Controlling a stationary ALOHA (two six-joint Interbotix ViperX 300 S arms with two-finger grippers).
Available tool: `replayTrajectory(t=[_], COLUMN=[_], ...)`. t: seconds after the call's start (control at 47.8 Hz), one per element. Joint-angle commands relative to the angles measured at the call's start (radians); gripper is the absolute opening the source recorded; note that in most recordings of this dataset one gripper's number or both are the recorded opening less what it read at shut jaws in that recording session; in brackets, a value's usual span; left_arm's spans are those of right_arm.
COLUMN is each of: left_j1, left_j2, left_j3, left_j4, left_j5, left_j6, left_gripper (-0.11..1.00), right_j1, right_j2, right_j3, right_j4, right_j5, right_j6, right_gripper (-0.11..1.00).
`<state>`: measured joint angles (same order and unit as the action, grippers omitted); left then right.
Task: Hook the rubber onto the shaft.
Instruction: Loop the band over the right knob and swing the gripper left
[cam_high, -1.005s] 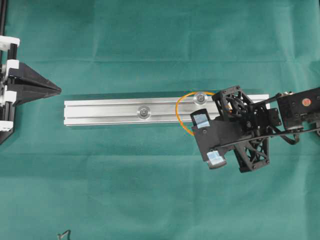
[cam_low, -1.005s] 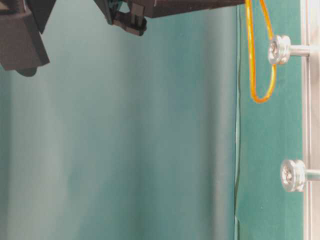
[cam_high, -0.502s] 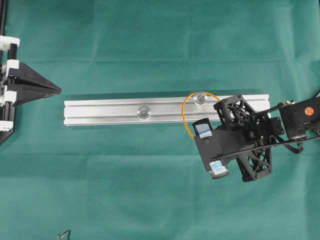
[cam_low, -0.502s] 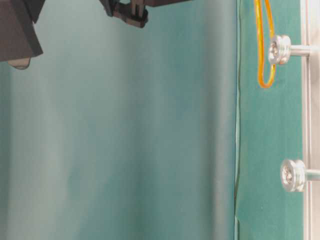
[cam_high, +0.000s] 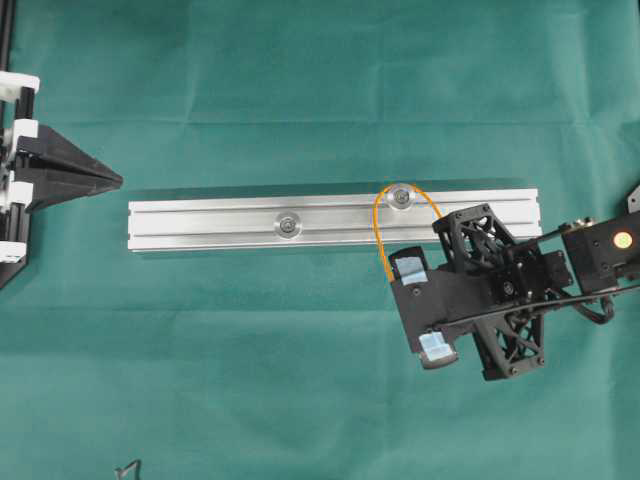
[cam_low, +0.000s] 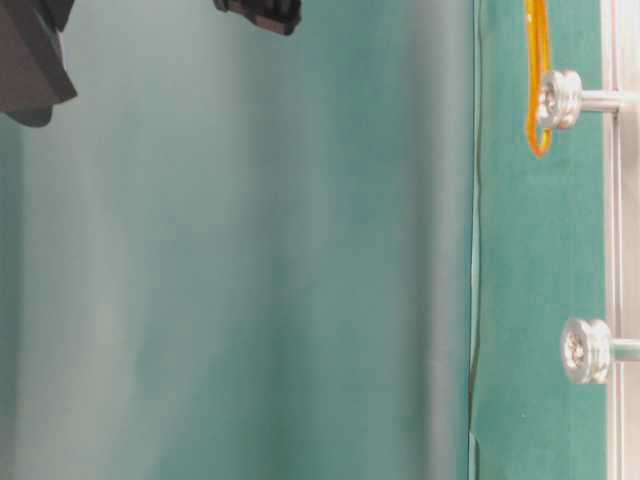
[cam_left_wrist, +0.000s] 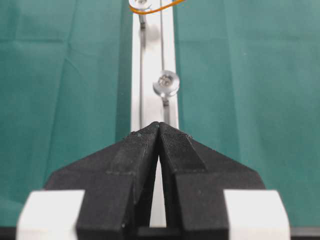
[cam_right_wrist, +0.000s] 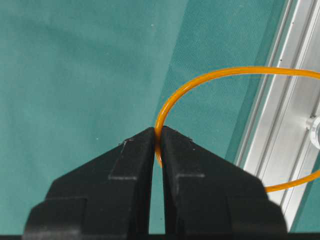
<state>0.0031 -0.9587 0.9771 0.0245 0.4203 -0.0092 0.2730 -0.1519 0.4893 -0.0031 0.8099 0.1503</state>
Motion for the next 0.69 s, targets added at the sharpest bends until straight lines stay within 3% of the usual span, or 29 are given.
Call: replayTrajectory(t=[0.0,0.209,0.67], left_j1=[0.000,0.000,0.000], left_j2=[0.006,0.006,0.006], left_j3=[-0.032,-0.032,-0.032], left_j4=[0.003,0.003,0.003], left_j5=[-0.005,-0.005,-0.005], left_j6=[0.000,-0.002,0.000], left_gripper=[0.00,0.00,0.00], right_j1=[0.006,0.008,0.006], right_j2=[-0.011,-0.006,0.063], right_j3=[-0.011,-0.011,-0.064], right_j4=[0.003,0.002,-0.002], right_j5=[-0.008,-0.023,-0.126], right_j6=[0.003,0.046,0.325], right_gripper=[0.07,0.07,0.07])
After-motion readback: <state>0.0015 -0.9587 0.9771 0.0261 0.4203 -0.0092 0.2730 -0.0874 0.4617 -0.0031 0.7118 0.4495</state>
